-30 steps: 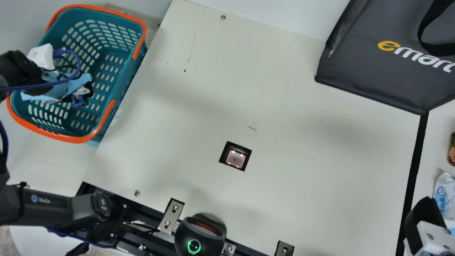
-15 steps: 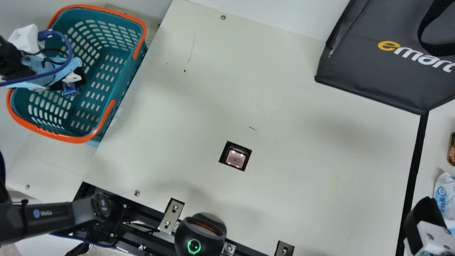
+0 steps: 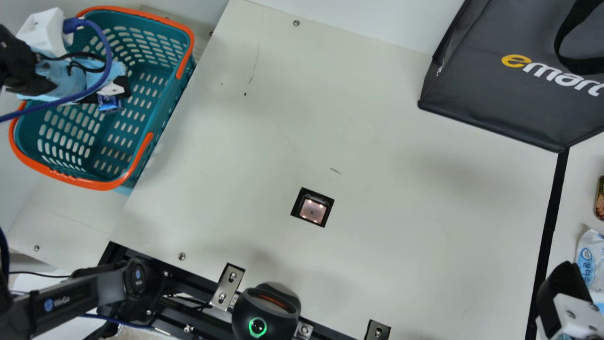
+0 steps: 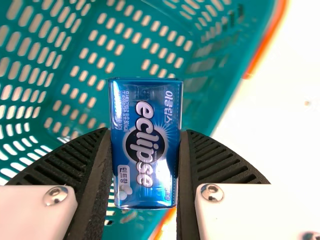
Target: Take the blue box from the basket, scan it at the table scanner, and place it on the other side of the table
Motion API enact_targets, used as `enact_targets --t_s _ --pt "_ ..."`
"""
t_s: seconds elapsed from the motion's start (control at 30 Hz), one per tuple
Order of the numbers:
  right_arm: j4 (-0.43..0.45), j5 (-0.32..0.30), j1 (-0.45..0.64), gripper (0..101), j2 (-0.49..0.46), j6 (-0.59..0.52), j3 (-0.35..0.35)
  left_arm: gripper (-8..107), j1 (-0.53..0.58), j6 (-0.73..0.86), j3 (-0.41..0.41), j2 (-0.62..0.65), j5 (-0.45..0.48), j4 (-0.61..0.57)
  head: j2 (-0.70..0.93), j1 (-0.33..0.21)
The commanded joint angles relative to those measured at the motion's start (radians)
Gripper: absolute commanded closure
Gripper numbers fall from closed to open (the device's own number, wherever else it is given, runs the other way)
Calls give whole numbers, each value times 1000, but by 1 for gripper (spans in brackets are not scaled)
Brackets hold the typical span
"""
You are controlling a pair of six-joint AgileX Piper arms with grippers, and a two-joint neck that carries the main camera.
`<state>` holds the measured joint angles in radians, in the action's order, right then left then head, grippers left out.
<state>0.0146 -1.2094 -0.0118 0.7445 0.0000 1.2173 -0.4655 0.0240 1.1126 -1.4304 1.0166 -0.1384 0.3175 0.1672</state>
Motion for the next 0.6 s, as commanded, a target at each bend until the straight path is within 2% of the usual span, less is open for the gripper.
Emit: enact_targets --t_s 0.0,0.57 --pt "0 0 0 6 0 0 0 107 43 -15 1 13 7 3 4 -29" --pt "0 0 0 6 0 0 0 107 421 -202 -61 111 32 67 4 -29"
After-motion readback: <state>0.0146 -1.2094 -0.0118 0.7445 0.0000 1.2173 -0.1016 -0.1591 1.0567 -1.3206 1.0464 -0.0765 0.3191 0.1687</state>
